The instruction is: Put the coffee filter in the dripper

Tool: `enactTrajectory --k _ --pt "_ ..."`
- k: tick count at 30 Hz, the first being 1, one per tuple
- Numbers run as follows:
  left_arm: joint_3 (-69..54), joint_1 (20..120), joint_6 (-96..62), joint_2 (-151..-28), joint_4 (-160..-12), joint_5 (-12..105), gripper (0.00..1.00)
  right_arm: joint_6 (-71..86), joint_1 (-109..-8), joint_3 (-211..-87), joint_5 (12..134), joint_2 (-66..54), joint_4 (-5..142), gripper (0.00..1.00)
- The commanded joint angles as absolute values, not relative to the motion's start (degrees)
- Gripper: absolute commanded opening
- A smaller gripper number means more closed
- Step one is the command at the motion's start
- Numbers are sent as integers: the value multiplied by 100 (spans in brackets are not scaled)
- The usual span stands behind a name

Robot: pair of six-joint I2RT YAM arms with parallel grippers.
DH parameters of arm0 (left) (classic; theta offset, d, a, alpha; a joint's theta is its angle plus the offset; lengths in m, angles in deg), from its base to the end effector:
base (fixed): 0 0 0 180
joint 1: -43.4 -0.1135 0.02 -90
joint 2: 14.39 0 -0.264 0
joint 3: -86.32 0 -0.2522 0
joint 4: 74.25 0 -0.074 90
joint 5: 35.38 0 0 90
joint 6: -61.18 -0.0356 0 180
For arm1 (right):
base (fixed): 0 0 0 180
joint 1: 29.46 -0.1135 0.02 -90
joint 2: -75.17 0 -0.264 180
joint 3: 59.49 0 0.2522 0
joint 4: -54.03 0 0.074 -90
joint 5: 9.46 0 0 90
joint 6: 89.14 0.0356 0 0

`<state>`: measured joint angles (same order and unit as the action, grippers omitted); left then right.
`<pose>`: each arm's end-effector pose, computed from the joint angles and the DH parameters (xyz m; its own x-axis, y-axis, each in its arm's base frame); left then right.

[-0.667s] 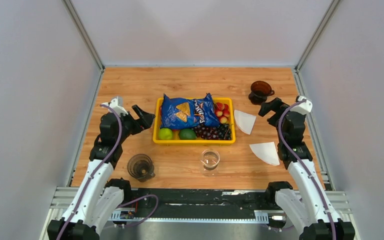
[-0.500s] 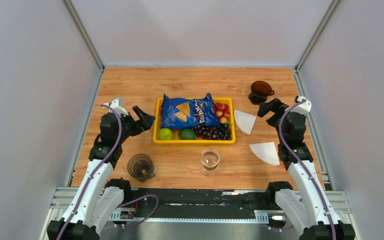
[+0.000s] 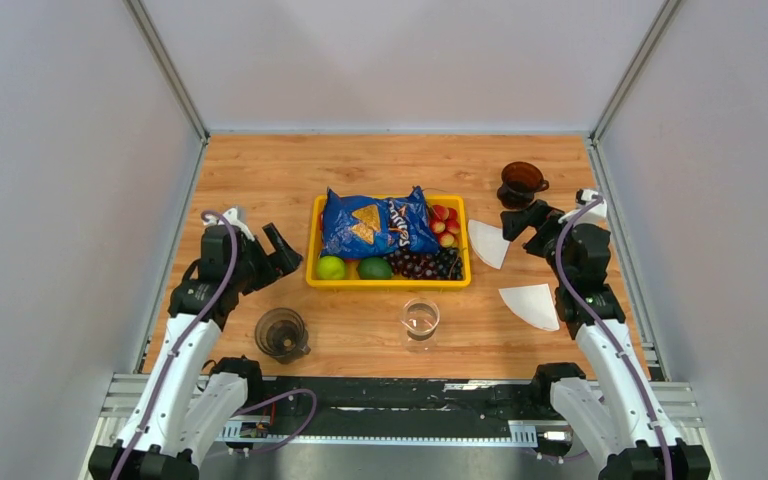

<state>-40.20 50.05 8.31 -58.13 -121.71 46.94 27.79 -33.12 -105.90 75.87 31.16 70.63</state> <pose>0.1626 -0.0237 0.2718 -0.6171 -0.5303 -0.5813 -0.1916 0.8178 -0.5427 0.1877 0.0149 0.2806 -0.2827 0.4342 -0.8553 -0.0161 0.8894 0.4569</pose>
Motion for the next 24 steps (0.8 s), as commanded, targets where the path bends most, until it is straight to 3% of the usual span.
enactTrajectory --k 1,6,16,24 --pt "-3481 4997 738 -5604 -13785 5309 100 2781 -3297 -10642 7329 3056 6958 100" --pt "-3039 4999 821 -5488 -15204 6215 100 2818 -3297 -10647 7343 3018 6961 100" --pt "-3340 4993 1301 -5190 -16011 6197 100 2810 -3293 -10642 7393 3011 6959 100" --pt "-3713 4994 1539 -5105 -15889 6170 86 2791 -3297 -10639 7424 2964 6958 100"
